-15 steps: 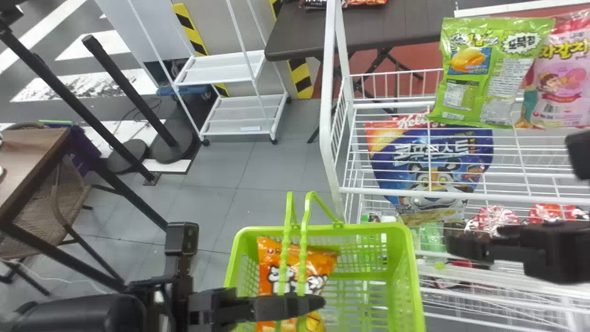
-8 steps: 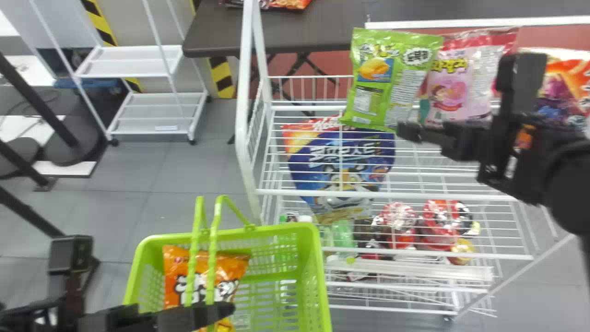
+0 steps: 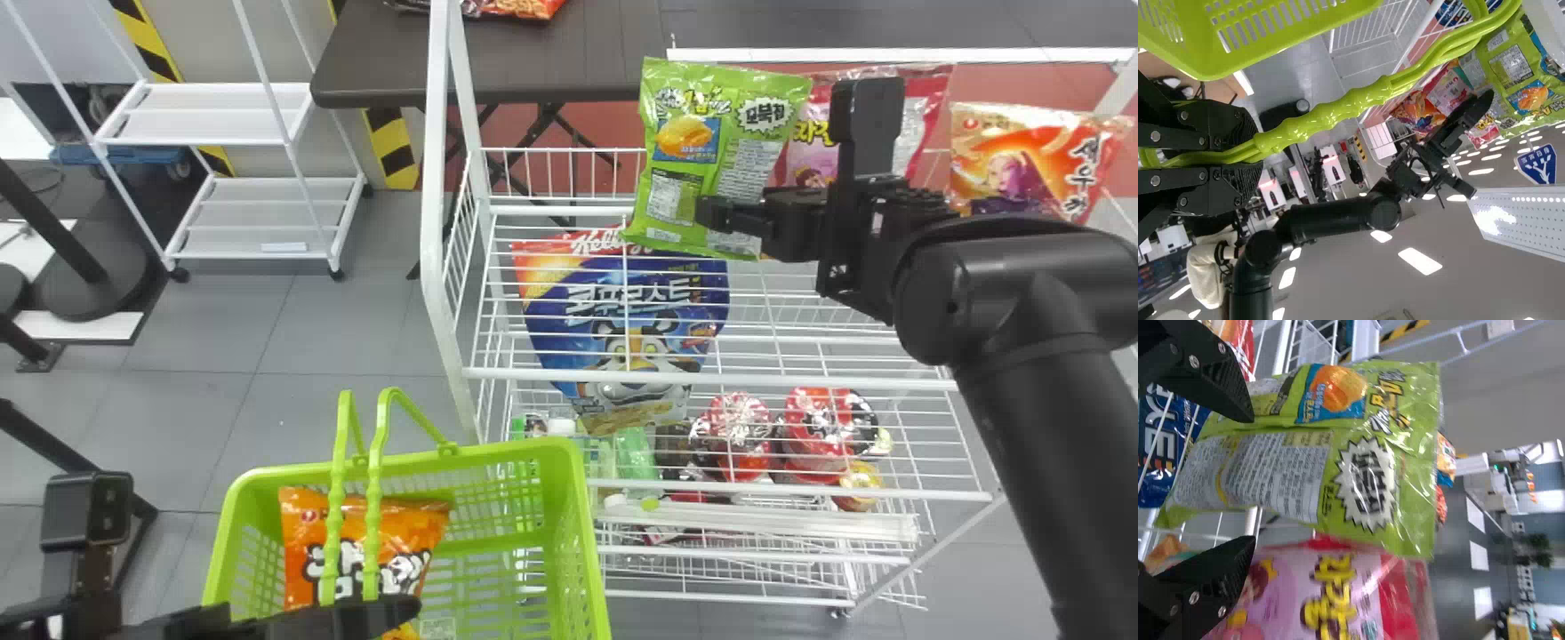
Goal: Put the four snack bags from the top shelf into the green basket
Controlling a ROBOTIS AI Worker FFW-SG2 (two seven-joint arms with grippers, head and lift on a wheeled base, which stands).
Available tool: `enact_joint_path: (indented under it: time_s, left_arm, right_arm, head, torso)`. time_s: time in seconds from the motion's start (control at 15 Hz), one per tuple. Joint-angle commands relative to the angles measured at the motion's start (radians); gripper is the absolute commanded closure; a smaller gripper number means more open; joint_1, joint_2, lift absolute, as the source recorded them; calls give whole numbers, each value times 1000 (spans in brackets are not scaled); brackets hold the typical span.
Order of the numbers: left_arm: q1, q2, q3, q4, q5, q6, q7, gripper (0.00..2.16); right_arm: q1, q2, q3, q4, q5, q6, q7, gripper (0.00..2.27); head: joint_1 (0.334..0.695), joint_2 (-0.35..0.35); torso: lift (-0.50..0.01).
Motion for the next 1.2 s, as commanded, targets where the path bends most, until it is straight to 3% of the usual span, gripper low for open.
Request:
enact_joint_path:
  time_s: [0.0, 0.07, 0.13, 0.4, 0.6, 0.93, 1.13]
  left_arm:
    - [6, 0, 7, 2, 3, -4, -10, 2148]
    - [7, 0, 12, 2, 6, -4, -10, 2148]
    - [7, 0, 15, 3, 7, -4, -10, 2148]
    - [9, 0, 15, 8, 7, -16, -10, 2148]
    - [7, 3, 21, 20, 12, -19, -10, 2148]
    - [-10, 10, 24, 31, 16, -19, -10, 2148]
    - [-19, 9, 18, 32, 15, -19, -10, 2148]
  right_arm:
    - [-19, 15, 8, 38, -2, -2, 45, 1224]
    - [-6, 16, 9, 29, -11, -2, 39, 1963]
    - [14, 16, 8, -3, -8, -14, 31, 2101]
    - [121, 12, -20, -174, -11, -26, 28, 2246]
    - [265, 4, -107, -433, -41, 69, 36, 2246]
    - [523, -12, -193, -868, -246, 498, 44, 2246]
    - [592, -13, -189, -980, -387, 707, 36, 2246]
  head:
    - [695, 73]
    - [695, 97]
    - [695, 107]
    - [695, 119]
    - [695, 113]
    - [695, 122]
    - [695, 196]
  torso:
    - [0]
    - [0]
    - [0]
    - [0]
    - [0]
    - [0]
    - [0]
